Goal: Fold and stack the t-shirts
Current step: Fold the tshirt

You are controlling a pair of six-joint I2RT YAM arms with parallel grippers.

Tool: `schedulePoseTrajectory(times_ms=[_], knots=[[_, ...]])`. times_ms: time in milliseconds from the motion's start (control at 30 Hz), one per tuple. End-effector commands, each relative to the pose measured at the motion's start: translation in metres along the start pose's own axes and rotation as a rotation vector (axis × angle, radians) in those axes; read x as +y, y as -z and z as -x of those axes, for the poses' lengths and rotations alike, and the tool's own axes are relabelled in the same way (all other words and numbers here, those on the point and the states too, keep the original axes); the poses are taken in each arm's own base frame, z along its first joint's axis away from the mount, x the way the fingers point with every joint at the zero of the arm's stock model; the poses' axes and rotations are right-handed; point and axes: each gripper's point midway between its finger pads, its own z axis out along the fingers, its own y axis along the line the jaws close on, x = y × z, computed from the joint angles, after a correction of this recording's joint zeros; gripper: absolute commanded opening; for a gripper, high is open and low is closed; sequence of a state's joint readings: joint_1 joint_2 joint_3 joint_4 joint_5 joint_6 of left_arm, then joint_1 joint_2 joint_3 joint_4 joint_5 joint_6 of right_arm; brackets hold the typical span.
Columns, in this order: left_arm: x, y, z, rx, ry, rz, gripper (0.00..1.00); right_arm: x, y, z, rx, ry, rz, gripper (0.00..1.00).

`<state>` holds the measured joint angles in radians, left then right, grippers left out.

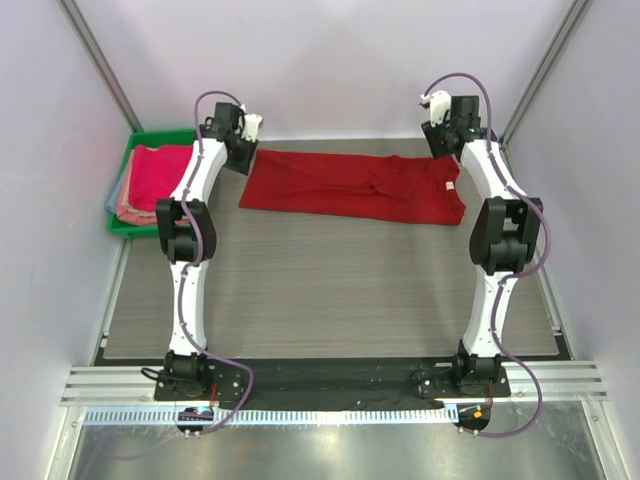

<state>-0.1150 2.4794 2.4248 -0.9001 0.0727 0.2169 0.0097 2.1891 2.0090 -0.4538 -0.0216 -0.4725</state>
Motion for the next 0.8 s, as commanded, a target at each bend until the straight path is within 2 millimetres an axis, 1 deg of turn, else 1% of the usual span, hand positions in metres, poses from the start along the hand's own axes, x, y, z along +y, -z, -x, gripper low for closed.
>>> schedulePoseTrajectory(times_ms=[0, 33, 67, 100, 133, 167, 233, 467, 633, 767], knots=[[-0.026, 0.037, 0.021, -0.076, -0.065, -0.072, 0.28, 0.053, 0.042, 0.011, -0.043, -0.025, 0.269, 0.42], [-0.034, 0.034, 0.016, -0.062, -0.095, -0.093, 0.26, 0.069, 0.044, -0.011, 0.021, -0.029, 0.331, 0.42], [-0.038, 0.03, 0.005, -0.026, -0.102, -0.106, 0.24, 0.079, 0.045, -0.02, 0.047, -0.019, 0.378, 0.42], [-0.043, 0.025, -0.003, 0.003, -0.105, -0.128, 0.24, 0.088, 0.045, -0.028, 0.068, -0.013, 0.416, 0.42], [-0.046, 0.022, -0.01, 0.025, -0.105, -0.144, 0.24, 0.096, 0.044, -0.04, 0.106, -0.007, 0.443, 0.42], [-0.05, 0.017, -0.019, 0.055, -0.099, -0.165, 0.24, 0.101, 0.043, -0.048, 0.126, -0.003, 0.464, 0.42], [-0.053, 0.012, -0.029, 0.082, -0.098, -0.178, 0.23, 0.106, 0.04, -0.057, 0.143, -0.001, 0.485, 0.41], [-0.055, -0.005, -0.05, 0.145, -0.103, -0.186, 0.23, 0.115, 0.026, -0.067, 0.173, 0.017, 0.518, 0.4], [-0.055, -0.011, -0.06, 0.177, -0.101, -0.181, 0.23, 0.125, 0.017, -0.075, 0.197, 0.03, 0.537, 0.4], [-0.053, -0.014, -0.064, 0.187, -0.1, -0.176, 0.23, 0.132, 0.012, -0.079, 0.215, 0.03, 0.556, 0.4]])
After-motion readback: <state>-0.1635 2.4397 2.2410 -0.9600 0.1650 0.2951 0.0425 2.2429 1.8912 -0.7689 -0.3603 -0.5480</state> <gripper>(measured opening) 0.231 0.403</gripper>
